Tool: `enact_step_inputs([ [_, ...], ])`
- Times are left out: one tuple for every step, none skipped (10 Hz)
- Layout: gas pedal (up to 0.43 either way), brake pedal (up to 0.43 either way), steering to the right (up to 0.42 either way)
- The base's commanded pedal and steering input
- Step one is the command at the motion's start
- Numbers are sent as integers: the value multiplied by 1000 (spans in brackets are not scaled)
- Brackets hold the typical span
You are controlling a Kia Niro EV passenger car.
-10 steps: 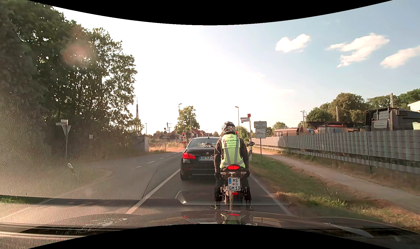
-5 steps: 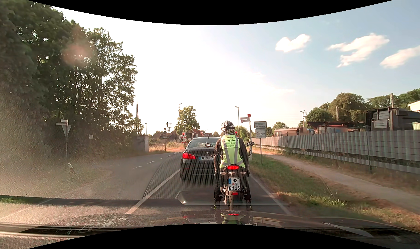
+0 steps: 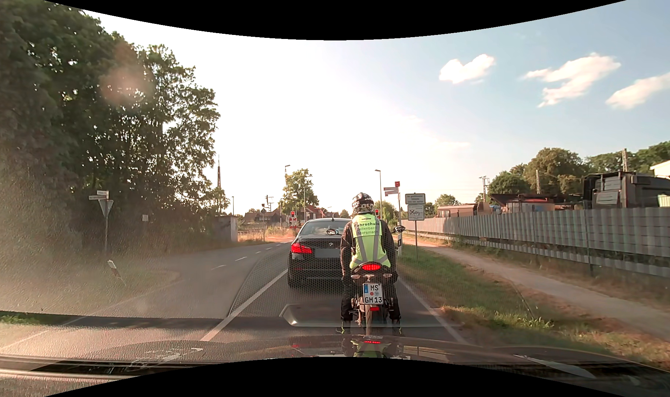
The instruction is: Follow the waypoints while adhering to traffic rules and regulations
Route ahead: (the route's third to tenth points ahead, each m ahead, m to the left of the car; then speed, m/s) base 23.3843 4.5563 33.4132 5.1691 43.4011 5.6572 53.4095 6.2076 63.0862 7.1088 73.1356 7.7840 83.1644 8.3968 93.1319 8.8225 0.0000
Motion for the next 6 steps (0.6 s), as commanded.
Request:
enact_step_inputs([
  [0,0,6],
  [0,0,6],
  [0,0,6],
  [0,0,6],
  [0,0,6],
  [0,0,6],
])
